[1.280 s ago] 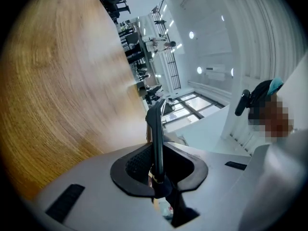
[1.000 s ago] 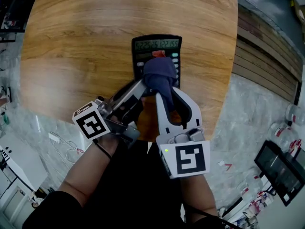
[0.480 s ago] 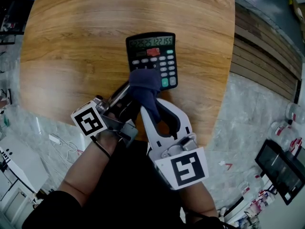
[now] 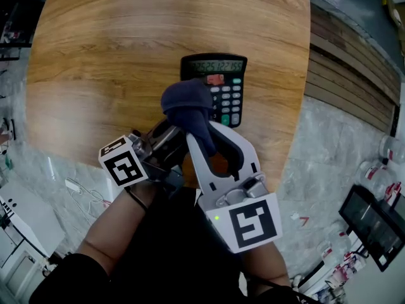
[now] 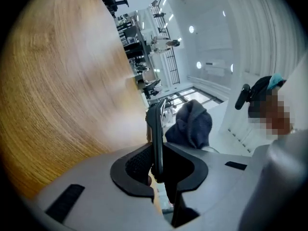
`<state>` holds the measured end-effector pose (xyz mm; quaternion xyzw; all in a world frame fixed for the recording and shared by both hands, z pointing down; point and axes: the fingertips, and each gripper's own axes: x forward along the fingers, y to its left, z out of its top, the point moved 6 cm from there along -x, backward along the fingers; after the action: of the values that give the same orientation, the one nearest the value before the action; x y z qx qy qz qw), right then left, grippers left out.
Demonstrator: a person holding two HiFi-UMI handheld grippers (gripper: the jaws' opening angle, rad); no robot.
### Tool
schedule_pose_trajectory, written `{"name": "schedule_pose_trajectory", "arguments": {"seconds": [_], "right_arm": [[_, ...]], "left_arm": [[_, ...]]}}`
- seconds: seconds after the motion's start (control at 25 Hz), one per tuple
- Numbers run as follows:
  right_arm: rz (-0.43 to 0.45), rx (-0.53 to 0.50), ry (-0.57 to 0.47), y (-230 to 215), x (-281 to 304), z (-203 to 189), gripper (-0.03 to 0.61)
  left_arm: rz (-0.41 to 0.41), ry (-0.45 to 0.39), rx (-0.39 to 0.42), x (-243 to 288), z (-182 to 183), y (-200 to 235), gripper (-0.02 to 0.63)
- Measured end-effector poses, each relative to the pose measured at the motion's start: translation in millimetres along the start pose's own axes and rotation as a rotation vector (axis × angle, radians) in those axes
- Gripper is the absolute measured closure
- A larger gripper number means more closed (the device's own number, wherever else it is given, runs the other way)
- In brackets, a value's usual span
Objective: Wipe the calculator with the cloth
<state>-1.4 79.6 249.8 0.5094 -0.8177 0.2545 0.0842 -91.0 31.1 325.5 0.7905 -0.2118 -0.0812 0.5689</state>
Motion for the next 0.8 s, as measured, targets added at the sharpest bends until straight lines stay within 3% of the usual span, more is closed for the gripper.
{"name": "schedule_pose_trajectory", "arguments": {"seconds": [0.2,0.64,0.8], "right_arm": [[-0.075,-0.006,-0.009,-23.0,4.5,-4.4,0.492],[-0.263,0.031,-0.016,-94.7,2.7,-20.2,0.492],[-0.345,0.060,-0.012,-119.5,-12.0,-28.8,0.492]], "left_arm": [[-0.001,0.041,0.062,-4.6,-6.5,-3.2,0.543],[-0.006,0.053,0.050,-5.3,-3.9,1.2,0.540],[-0.033,0.035,0.006,-11.5,-5.8,-2.5,0.540]]}}
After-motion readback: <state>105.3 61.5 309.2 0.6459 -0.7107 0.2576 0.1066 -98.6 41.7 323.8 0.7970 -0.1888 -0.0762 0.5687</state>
